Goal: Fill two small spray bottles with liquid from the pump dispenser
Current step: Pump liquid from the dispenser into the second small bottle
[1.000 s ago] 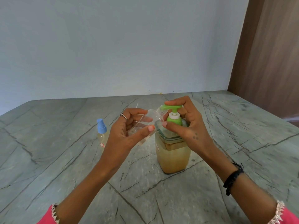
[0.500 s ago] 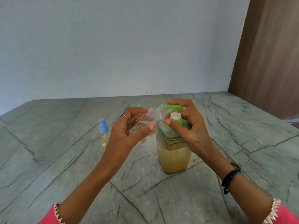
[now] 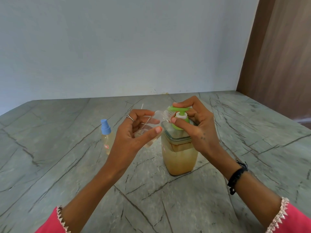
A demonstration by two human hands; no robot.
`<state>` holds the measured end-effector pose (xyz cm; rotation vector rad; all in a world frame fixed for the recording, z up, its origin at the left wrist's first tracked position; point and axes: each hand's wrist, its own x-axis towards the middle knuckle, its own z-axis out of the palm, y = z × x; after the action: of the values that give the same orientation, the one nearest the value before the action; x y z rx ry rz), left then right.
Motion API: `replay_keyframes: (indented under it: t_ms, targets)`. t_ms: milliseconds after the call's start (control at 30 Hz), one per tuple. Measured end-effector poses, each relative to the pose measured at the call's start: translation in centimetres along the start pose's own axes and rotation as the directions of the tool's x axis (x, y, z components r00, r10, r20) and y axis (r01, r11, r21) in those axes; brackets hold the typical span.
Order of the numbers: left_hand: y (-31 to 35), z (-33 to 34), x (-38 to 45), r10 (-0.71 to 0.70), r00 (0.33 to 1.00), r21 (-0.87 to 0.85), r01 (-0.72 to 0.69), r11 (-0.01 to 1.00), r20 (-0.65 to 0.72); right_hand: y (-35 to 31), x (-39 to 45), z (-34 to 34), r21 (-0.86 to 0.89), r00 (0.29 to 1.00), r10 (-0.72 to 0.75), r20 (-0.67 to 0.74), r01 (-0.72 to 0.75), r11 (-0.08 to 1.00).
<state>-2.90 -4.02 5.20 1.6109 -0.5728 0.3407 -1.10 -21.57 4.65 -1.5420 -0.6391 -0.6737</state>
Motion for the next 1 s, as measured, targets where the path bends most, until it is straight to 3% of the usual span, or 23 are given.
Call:
replay_keyframes:
  t_ms: [400,1000]
  targets:
    - [0.37,0.31,-0.08,0.017,1.000,-0.016,-0.018,1.000,-0.019,-0.01,-0.54,-0.30,-0.104,0.994,-0.065,0.089,0.074,0.992]
    - [0.14,0.17,-0.01,0.013,0.999,0.010,-0.013,1.000,-0.031,0.40,0.05,-0.29,-0.049,0.998,0.050,0.046,-0.048,0.998]
